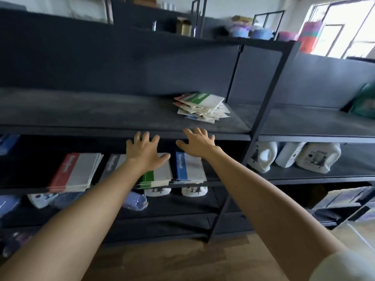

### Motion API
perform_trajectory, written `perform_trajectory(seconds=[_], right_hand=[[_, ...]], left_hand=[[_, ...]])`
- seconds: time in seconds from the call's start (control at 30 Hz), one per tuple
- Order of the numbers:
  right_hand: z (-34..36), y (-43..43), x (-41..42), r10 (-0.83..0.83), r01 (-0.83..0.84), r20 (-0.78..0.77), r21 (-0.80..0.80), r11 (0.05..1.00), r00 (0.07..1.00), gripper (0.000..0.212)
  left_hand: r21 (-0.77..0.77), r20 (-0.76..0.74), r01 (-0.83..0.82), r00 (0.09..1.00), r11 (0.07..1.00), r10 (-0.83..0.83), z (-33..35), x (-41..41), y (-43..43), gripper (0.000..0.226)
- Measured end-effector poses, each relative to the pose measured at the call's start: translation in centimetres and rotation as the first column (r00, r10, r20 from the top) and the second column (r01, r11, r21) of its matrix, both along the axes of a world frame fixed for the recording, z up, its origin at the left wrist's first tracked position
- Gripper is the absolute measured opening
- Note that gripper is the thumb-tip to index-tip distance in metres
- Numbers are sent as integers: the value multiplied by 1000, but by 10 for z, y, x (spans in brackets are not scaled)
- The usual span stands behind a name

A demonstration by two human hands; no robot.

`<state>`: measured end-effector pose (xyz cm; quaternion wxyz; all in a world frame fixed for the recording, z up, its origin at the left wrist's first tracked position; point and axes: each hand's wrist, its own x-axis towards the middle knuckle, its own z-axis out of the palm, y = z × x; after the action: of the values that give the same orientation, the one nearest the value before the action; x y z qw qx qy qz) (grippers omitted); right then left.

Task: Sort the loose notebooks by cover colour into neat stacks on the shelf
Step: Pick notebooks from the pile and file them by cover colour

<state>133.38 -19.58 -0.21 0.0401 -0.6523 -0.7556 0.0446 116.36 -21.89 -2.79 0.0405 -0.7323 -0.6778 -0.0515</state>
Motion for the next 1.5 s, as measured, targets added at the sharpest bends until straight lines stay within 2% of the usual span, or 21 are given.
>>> perform_trajectory(seconds=[0.17, 0.4, 0.63, 0.7, 0.87, 1.03, 1.17, 1.3, 1.4, 1.47, 1.5], right_hand=[[23, 39, 17, -50, 53, -39, 70, 996, 998, 62], [33, 137, 58, -80, 85, -56, 97, 992, 995, 55], [37, 238, 90, -55, 52, 62, 52, 997, 997, 57], [33, 260, 95, -55, 55, 136, 0, 998, 989, 61], [31, 301, 102, 48, 44, 295, -296, 954, 954, 84], [37, 317, 102, 131, 0, 404, -308, 951, 905, 90], [41, 320, 108, 141, -14, 395, -308, 951, 908, 92], [42, 319, 110, 122, 11, 421, -300, 954, 899, 89], [43, 311, 103, 111, 12, 446, -265, 964, 888, 68], [45, 309, 99, 91, -4, 463, -187, 982, 882, 51], [47, 307, 97, 75, -17, 471, -125, 992, 879, 45]], left_hand=[[81, 20, 32, 999, 996, -34, 30, 17, 44, 74], [121, 27, 72, 997, 990, -76, 36, 51, 144, 72], [119, 42, 89, 995, 989, -94, 38, 78, 231, 69], [99, 22, 106, 994, 989, -108, 34, 81, 245, 67], [65, -3, 151, 989, 986, -151, 31, 83, 280, 61], [43, 25, 215, 976, 976, -216, 33, 87, 310, 55], [38, 45, 297, 953, 954, -299, 31, 86, 324, 52], [52, 66, 337, 938, 940, -340, 30, 82, 334, 52], [119, 105, 362, 921, 925, -374, 33, 77, 339, 48], [130, 237, 366, 891, 921, -387, 36, 72, 343, 43], [119, 361, 356, 854, 927, -375, 38, 70, 345, 40]])
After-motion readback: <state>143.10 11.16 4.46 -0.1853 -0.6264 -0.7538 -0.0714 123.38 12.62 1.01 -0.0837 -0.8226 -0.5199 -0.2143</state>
